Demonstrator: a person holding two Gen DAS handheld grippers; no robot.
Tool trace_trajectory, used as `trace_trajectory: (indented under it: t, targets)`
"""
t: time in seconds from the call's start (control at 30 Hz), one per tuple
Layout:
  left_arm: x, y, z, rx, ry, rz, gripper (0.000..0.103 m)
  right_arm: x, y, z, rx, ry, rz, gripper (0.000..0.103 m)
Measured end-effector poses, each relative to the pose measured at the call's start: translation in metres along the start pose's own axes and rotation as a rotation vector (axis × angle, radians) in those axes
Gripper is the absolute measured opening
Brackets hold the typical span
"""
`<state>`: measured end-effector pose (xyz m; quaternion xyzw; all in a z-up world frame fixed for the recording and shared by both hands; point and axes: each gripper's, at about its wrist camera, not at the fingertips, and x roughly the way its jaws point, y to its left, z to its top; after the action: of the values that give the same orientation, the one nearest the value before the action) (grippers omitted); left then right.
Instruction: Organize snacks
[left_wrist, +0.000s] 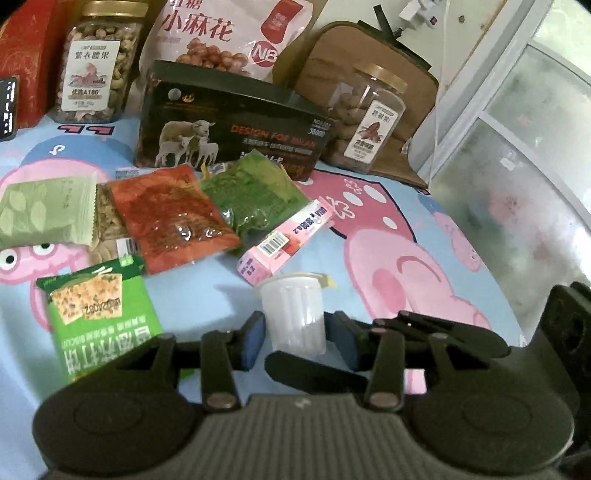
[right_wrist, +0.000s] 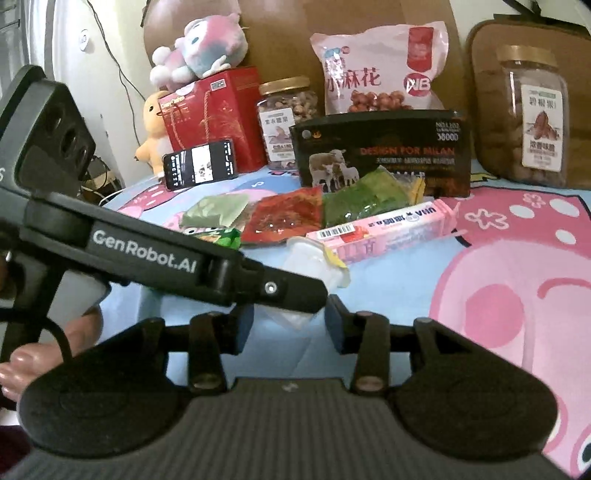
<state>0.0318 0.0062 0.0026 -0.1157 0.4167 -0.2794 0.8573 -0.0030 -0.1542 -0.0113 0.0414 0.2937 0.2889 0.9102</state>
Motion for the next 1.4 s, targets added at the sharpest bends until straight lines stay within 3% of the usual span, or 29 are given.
trace_trajectory:
  t: [0.17, 0.37, 0.53, 0.73, 0.83, 0.97, 1.07, 1.2, 1.3, 1.4]
  targets:
    - [-0.013, -0.003, 0.009, -0.006, -0.019, -0.005, 0.033, -0.005, -0.001, 0.003, 0.001, 0.003, 0.013, 0.042]
    - [-0.029, -0.012, 0.069, 0.064, -0.147, -0.010, 0.033, -0.014, -0.001, 0.043, -0.065, -0.149, 0.008, 0.042]
    - [0.007, 0.002, 0.140, 0.047, -0.207, 0.014, 0.034, 0.025, -0.028, 0.096, -0.055, -0.237, -0.047, 0.042]
    - [0.051, 0.033, 0.183, -0.046, -0.184, 0.056, 0.036, 0.079, -0.064, 0.137, -0.046, -0.194, -0.083, 0.043]
    - [0.063, 0.045, 0.185, -0.078, -0.172, 0.092, 0.033, 0.094, -0.074, 0.143, -0.055, -0.165, -0.080, 0.043]
    - [0.061, 0.053, 0.186, -0.093, -0.195, 0.134, 0.048, 0.097, -0.069, 0.141, -0.077, -0.164, -0.088, 0.050]
    - [0.041, 0.053, 0.181, -0.075, -0.219, 0.143, 0.049, 0.086, -0.068, 0.139, -0.073, -0.183, -0.103, 0.055]
    - [0.003, 0.038, 0.143, 0.005, -0.217, 0.105, 0.049, 0.045, -0.081, 0.118, 0.026, -0.224, -0.083, 0.054]
    - [-0.009, 0.028, 0.100, 0.030, -0.161, 0.029, 0.049, 0.024, -0.099, 0.091, 0.124, -0.168, -0.060, 0.050]
    - [-0.007, 0.018, 0.065, 0.034, -0.105, 0.011, 0.050, 0.018, -0.114, 0.067, 0.216, -0.108, -0.059, 0.043]
